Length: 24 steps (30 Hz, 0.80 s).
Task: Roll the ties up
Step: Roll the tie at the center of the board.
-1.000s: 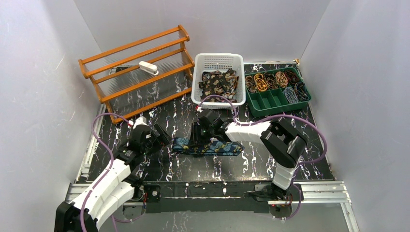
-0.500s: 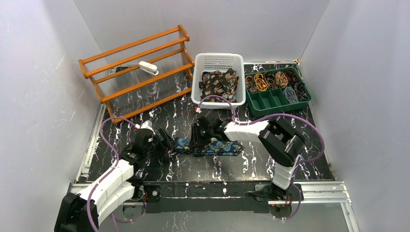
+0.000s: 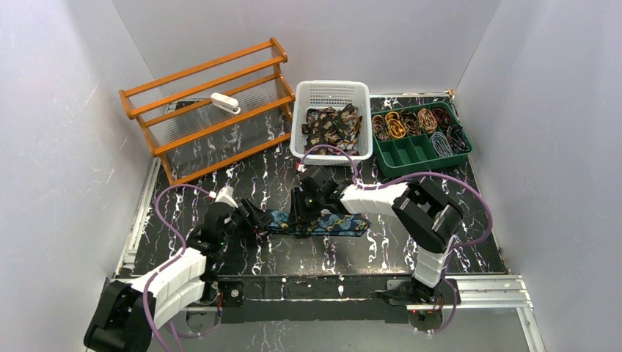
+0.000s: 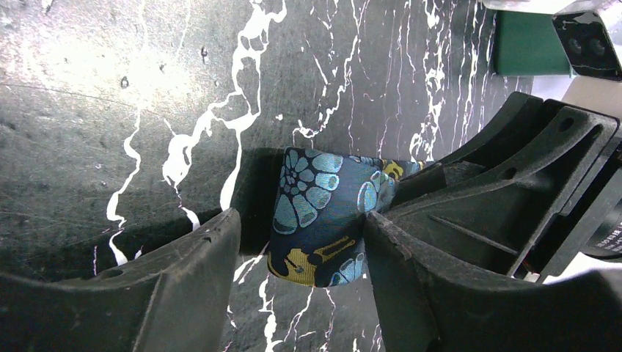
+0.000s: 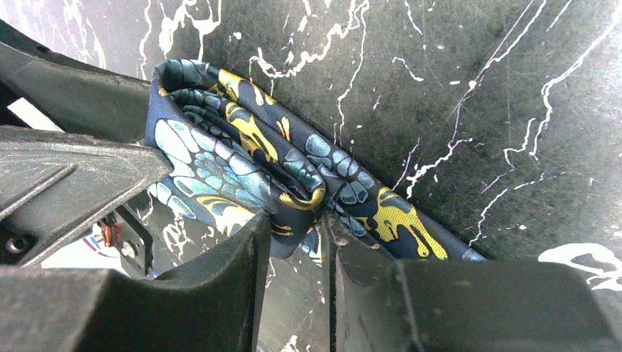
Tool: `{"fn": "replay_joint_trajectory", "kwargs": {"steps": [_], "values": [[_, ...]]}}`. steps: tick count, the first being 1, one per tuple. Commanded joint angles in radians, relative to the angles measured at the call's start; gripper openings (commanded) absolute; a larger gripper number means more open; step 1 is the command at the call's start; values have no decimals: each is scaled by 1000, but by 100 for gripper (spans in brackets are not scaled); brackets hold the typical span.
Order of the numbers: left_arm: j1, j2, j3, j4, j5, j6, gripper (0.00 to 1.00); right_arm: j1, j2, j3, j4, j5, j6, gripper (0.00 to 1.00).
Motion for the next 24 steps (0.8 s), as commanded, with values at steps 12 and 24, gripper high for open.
{"fn": "replay_joint_trajectory", "kwargs": {"steps": [12, 24], "values": [[3, 73, 20, -143, 119, 115, 65, -18, 33, -47, -94, 32, -70, 38], [3, 181, 15, -67, 188, 61, 59, -22, 51, -47, -83, -34, -121, 38]]}}
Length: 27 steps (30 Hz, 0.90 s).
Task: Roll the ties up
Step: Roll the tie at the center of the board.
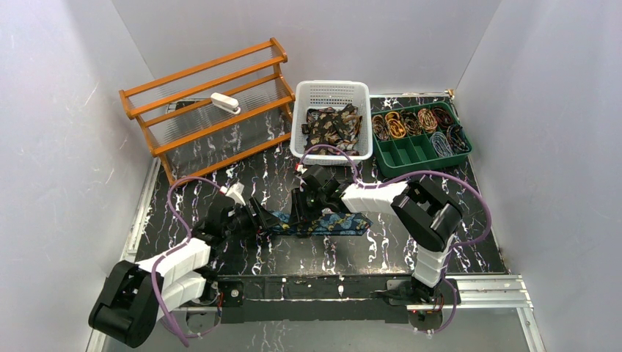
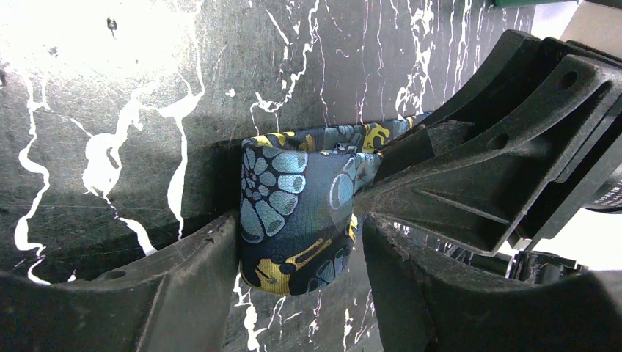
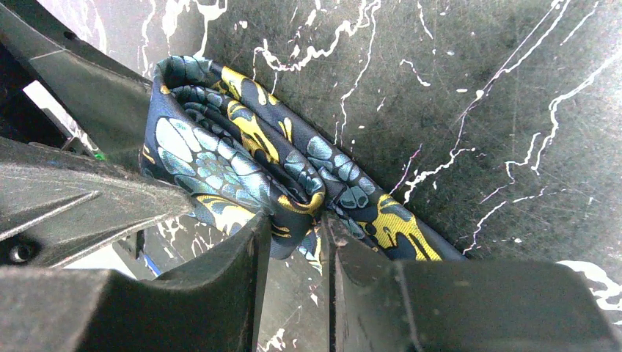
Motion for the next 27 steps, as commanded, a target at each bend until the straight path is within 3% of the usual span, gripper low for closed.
{"fn": "replay_joint_trajectory", "kwargs": {"steps": [1, 9, 15, 21, 27], "values": [[1, 34, -36, -107, 20, -10, 59, -3, 44, -38, -101, 23, -49, 38], [1, 42, -31, -127, -20, -7, 53, -3, 34, -43, -100, 11, -47, 38], [1, -46, -26, -126, -57, -18, 43, -3, 23, -28, -85, -34, -46, 39], [0, -97, -7, -105, -47, -9, 34, -15, -6, 48, -96, -128, -63, 50], [-3, -160, 84, -300, -135, 57, 32, -32, -97, 130, -162, -121, -87, 58]]}}
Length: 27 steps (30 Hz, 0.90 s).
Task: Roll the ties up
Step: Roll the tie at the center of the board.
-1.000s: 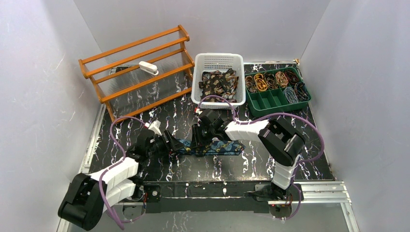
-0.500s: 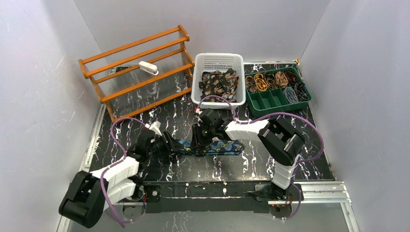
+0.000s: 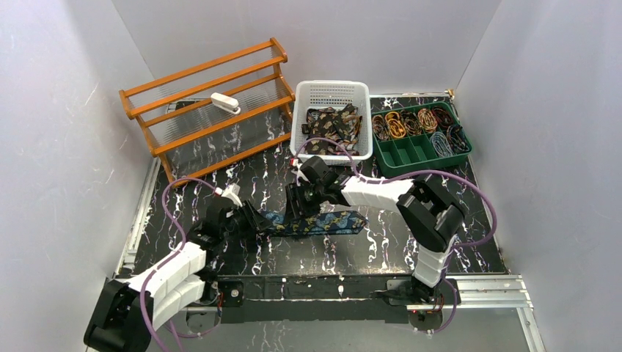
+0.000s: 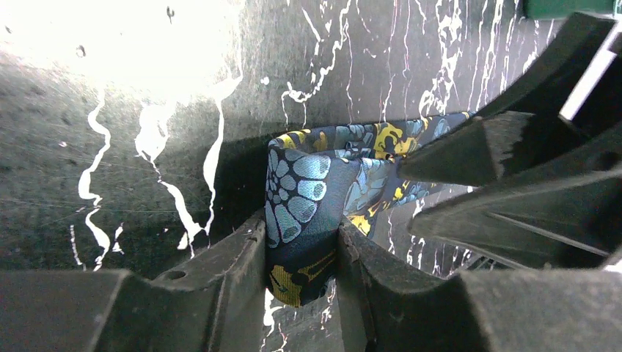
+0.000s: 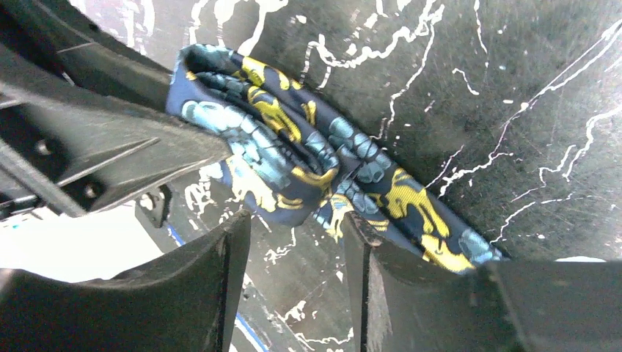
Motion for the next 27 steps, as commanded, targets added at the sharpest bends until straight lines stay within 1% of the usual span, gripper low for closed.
{"fn": "replay_joint_trajectory", "kwargs": {"steps": [1, 4, 8, 11, 15, 17, 23, 27], "values": [[-4, -37, 85, -158, -85, 61, 32, -22, -112, 35, -45, -20, -30, 59], [-16, -34, 112, -210, -129, 72, 31, -42, -151, 4, -41, 15, -24, 61], [-67, -25, 186, -352, -286, 87, 32, -69, -167, -49, -39, 62, -31, 62], [-92, 1, 229, -404, -341, 97, 33, -77, -149, -80, -43, 103, -42, 60], [-125, 27, 252, -414, -385, 83, 32, -77, -96, -80, -63, 109, -63, 54], [-138, 33, 260, -422, -403, 73, 32, -76, -85, -92, -63, 107, -56, 53], [-179, 32, 299, -468, -480, 69, 32, -76, -110, -114, -47, 111, -57, 54], [-199, 37, 329, -505, -506, 82, 32, -76, -89, -114, -39, 70, -54, 55]]}}
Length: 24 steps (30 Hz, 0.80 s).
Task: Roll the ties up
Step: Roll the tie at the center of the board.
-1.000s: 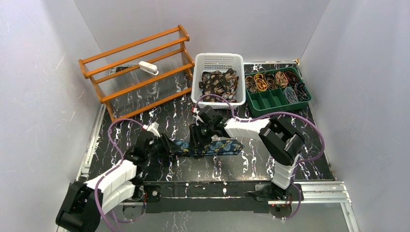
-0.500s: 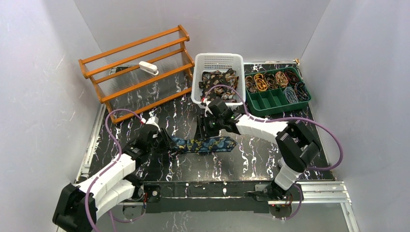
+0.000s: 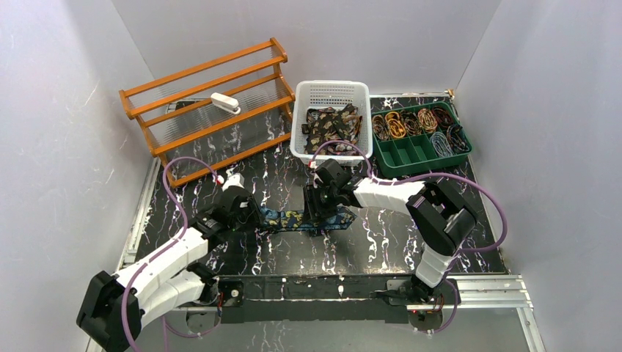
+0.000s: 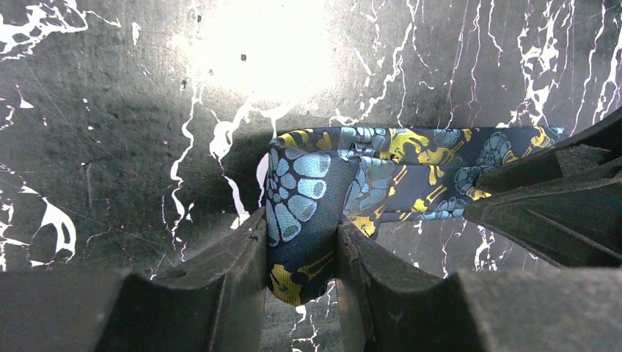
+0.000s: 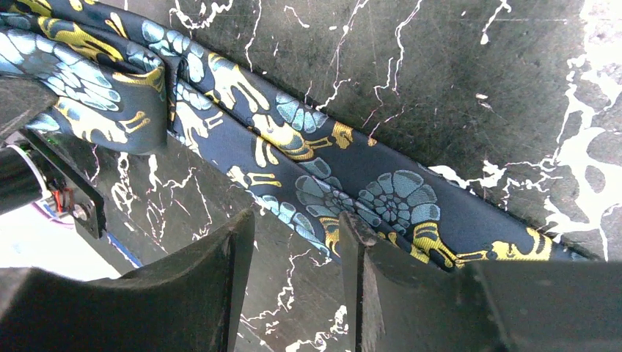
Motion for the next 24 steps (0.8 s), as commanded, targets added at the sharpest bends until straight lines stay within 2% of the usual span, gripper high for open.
{"fn": "replay_joint_trajectory", "kwargs": {"steps": [1, 12, 18, 24], "values": [[-22, 5, 53, -76, -93, 15, 32, 1, 5, -7, 20, -35, -7, 55], [-50, 9, 100, -187, -163, 29, 31, 24, 36, -34, 62, -120, 39, 53], [-54, -17, 132, -242, -191, 47, 31, 27, -5, -38, 83, -136, 60, 54], [-77, -17, 163, -279, -215, 50, 30, 27, -71, -20, 88, -57, 86, 57]]}}
